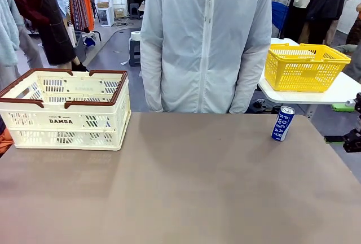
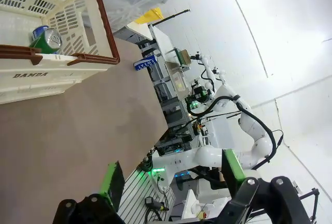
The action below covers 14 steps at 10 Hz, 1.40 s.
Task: Place the drinks into the Shopping basket.
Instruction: Pick up one drink and place it into the Shopping basket.
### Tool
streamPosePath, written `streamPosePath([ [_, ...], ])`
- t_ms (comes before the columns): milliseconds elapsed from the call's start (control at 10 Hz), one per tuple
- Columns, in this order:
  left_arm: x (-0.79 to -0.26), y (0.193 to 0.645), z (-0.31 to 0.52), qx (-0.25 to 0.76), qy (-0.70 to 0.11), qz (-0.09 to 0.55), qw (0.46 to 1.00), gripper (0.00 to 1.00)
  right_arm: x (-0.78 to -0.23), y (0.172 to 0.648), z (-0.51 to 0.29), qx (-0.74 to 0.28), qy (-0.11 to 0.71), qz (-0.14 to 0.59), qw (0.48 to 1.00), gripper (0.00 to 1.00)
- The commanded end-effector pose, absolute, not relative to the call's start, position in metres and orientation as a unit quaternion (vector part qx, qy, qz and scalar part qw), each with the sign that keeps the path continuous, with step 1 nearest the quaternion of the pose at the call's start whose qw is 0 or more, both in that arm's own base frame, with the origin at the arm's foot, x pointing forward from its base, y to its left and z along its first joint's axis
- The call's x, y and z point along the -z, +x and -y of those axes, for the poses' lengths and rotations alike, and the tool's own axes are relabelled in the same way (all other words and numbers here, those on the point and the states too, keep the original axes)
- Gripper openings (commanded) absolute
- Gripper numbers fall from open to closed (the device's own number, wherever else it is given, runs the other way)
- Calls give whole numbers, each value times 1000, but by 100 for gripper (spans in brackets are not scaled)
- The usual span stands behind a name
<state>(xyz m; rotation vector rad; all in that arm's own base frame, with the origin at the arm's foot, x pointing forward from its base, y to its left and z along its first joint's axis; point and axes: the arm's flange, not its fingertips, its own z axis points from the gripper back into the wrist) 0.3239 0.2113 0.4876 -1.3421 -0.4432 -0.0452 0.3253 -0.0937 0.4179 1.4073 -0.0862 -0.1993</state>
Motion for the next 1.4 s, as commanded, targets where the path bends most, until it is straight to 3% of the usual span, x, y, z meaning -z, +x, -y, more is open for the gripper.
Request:
streamPosePath([
  [0, -491, 322, -210, 15, -624, 203, 754, 100, -421, 327, 93, 88, 652, 47, 752, 100],
  [100, -491, 322, -210, 15, -624, 203, 754, 100, -418, 325, 94, 91, 646, 40, 757, 100],
  [300, -491, 322, -210, 15, -624, 203, 754, 100, -463, 353, 38, 96, 402, 60, 909, 100],
  [400, -491, 322, -210, 15, -624, 203, 754, 100, -477, 372, 11, 86, 289, 83, 950, 100],
  [600, -491, 322, -210, 15, -624, 203, 754, 100, -484, 402, -20, 93, 61, 151, 982, 100],
  [800, -491, 322, -210, 15, -624, 203, 754, 100, -483, 413, -37, 80, -74, 161, 981, 100],
  [1000, -491, 322, -210, 15, -624, 203, 754, 100, -482, 406, -32, 106, -95, 151, 978, 100],
  [1100, -491, 322, -210, 15, -624, 203, 754, 100, -488, 392, -23, 163, -49, 143, 975, 100],
  [1200, -491, 322, -210, 15, -624, 203, 754, 100, -480, 412, -35, 53, 25, 191, 980, 100],
  [1300, -491, 322, -210, 15, -624, 203, 754, 100, -480, 412, -35, 53, 25, 191, 980, 100],
])
